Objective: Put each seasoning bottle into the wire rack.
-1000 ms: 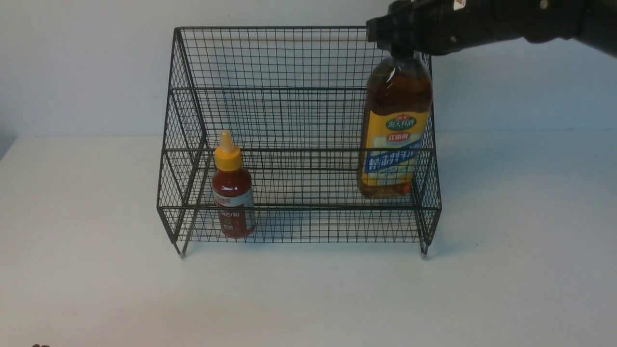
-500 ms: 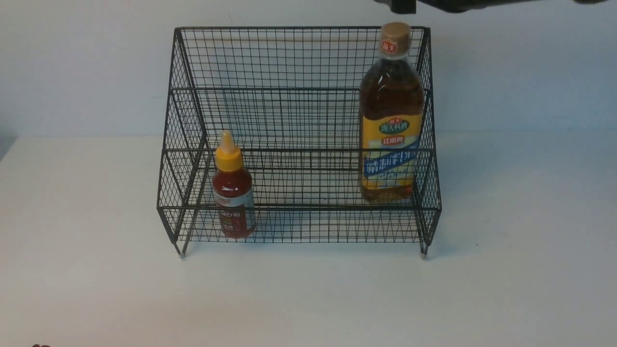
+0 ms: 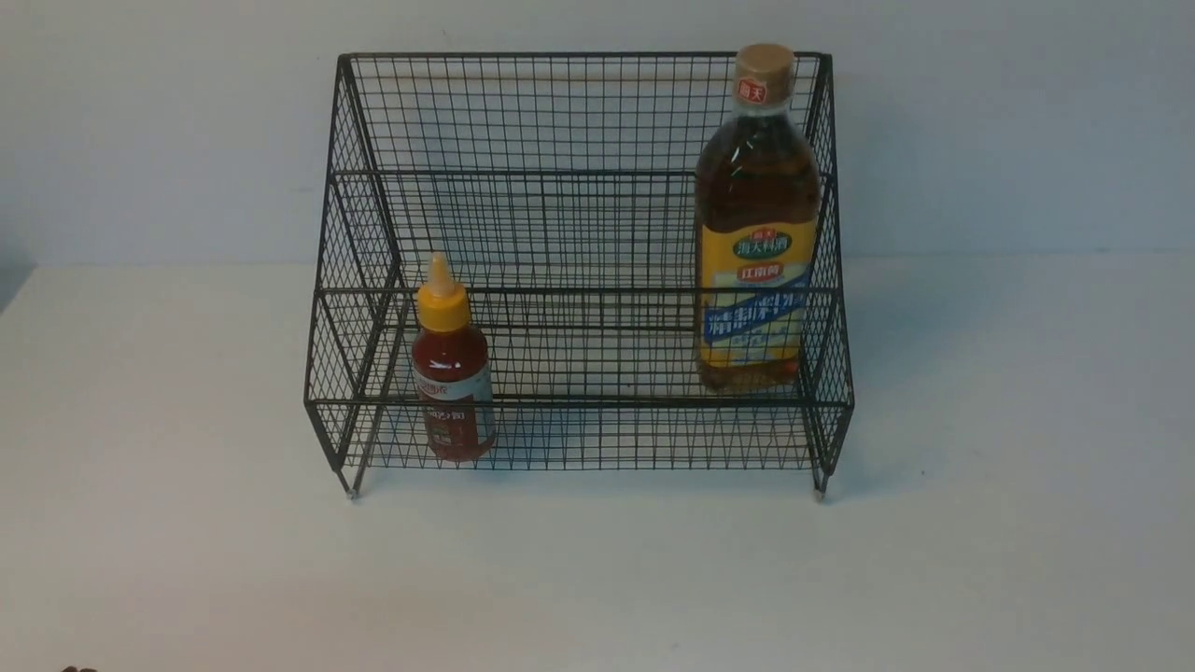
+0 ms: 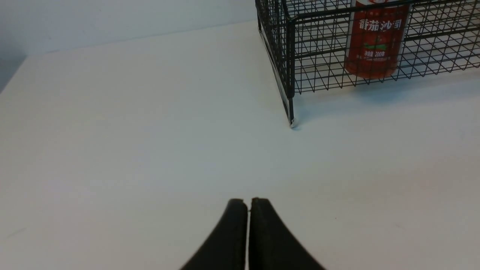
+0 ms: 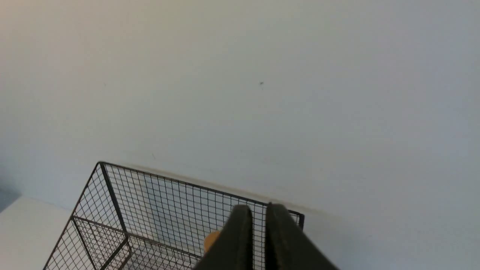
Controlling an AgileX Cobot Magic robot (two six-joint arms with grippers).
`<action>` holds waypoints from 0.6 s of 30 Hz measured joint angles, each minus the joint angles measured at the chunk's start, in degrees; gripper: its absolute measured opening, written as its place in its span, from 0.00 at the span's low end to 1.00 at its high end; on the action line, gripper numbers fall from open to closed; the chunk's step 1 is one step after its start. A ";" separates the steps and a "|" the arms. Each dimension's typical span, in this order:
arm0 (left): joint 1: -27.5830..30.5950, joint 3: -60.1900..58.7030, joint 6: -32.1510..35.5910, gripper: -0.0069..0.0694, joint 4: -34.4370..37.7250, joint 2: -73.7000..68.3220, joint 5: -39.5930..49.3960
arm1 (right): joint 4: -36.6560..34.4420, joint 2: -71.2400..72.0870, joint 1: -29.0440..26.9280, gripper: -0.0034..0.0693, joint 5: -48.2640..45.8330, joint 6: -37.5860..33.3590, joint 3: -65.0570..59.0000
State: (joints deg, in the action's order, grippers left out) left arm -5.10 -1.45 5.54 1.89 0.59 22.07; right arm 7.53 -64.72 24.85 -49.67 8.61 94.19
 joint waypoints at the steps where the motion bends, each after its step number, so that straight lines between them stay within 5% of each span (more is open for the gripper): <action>1: 0.00 0.00 0.00 0.08 0.00 0.00 0.00 | 0.15 1.47 0.00 0.06 0.00 0.05 -1.04; 18: 0.00 0.00 0.00 0.08 0.00 0.00 0.00 | -1.25 44.73 0.00 0.03 24.46 7.98 -54.74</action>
State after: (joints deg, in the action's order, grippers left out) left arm -5.10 -1.45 5.54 1.89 0.59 22.07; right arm 6.28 -19.99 24.85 -25.21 16.59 39.45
